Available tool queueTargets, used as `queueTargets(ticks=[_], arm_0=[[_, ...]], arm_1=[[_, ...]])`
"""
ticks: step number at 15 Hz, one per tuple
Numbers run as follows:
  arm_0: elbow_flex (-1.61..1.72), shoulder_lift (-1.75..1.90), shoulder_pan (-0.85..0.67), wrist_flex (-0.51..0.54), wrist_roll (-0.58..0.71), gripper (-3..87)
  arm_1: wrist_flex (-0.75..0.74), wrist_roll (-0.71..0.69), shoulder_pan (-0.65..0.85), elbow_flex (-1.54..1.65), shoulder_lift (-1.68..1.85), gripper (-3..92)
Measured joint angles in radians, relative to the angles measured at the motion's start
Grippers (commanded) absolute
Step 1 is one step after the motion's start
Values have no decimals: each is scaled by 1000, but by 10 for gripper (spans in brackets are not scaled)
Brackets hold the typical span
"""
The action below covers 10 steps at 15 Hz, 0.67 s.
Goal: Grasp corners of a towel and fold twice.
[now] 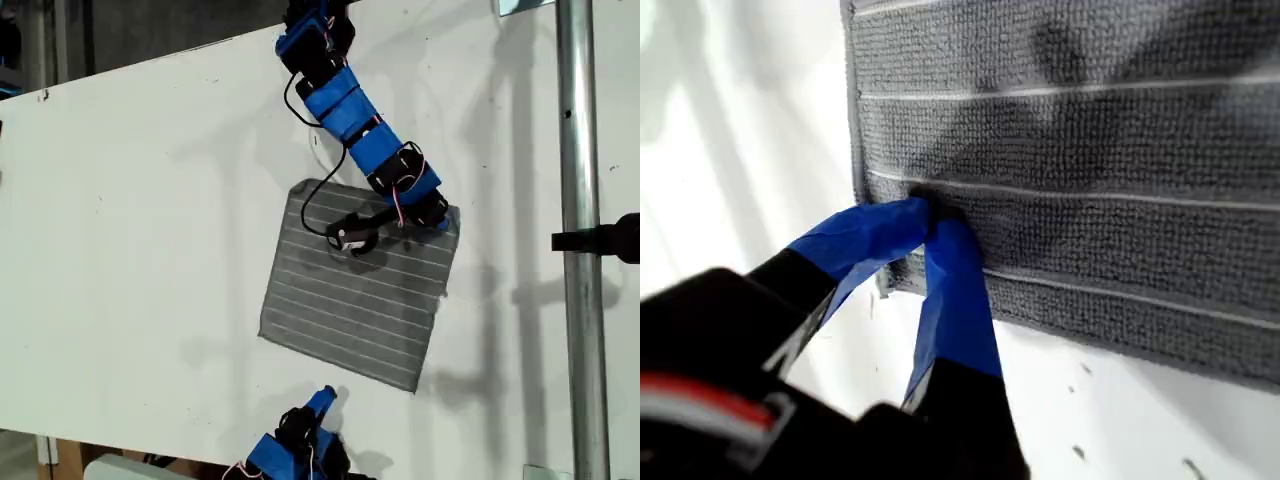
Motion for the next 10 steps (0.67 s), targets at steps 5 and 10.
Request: queueTargets(ticks=[5,10], arm_0=[[0,0,6,-40,6,-29],[0,0,6,-52,9,-29]], arm_1=[[118,77,-17,268,216,-3],[196,-28,123,383,331,-3]])
